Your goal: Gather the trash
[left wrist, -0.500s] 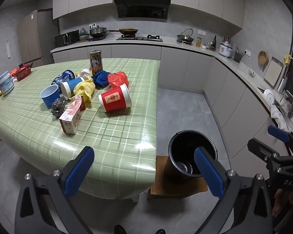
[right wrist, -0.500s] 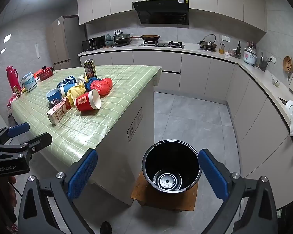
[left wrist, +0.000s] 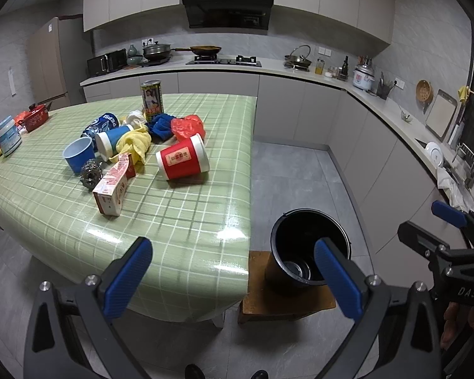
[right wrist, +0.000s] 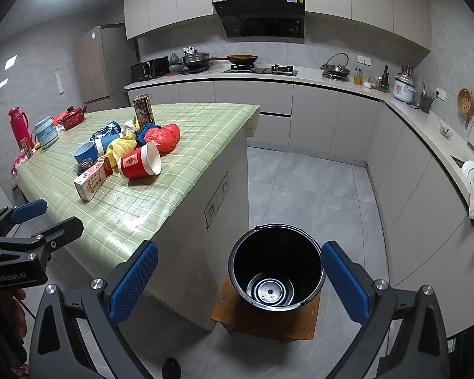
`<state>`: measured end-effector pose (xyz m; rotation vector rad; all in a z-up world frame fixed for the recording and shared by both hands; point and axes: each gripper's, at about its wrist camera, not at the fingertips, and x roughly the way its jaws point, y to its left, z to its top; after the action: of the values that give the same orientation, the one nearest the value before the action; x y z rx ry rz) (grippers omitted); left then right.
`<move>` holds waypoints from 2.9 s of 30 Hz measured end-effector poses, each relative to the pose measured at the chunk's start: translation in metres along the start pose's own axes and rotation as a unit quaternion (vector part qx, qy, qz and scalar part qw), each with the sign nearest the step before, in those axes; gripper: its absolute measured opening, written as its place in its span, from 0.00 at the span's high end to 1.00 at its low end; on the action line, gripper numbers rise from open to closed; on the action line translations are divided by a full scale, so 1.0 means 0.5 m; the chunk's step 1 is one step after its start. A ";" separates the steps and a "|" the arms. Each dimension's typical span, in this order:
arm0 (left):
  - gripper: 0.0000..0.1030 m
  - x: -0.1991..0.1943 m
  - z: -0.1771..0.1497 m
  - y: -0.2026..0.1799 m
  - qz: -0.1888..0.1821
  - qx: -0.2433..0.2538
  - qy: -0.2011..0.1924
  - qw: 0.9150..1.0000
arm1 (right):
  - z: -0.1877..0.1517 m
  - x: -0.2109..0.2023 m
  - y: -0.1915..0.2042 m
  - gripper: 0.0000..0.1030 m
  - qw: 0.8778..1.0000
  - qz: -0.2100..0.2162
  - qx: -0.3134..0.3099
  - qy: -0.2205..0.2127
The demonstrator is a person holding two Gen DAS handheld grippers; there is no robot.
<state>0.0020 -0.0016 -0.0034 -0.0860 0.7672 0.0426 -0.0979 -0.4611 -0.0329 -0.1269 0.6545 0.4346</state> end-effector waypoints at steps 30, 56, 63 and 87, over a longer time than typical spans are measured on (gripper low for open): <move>0.00 -0.006 -0.007 -0.013 -0.001 0.001 -0.002 1.000 | -0.003 -0.001 0.000 0.00 1.000 0.001 -0.001 0.000; 0.00 -0.023 -0.012 -0.004 -0.002 0.002 -0.006 1.000 | -0.002 -0.004 0.001 0.00 1.000 0.001 -0.001 0.000; 0.00 -0.026 -0.011 0.001 -0.002 0.000 -0.006 1.000 | -0.004 -0.006 0.005 0.00 1.000 0.000 -0.002 0.000; 0.00 -0.026 -0.016 0.059 0.021 -0.043 -0.017 0.999 | 0.013 0.007 0.018 0.00 1.000 0.015 -0.014 0.002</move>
<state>-0.0150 0.0271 -0.0021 -0.1499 0.7337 0.1156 -0.0957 -0.4500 -0.0295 -0.1451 0.6554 0.4729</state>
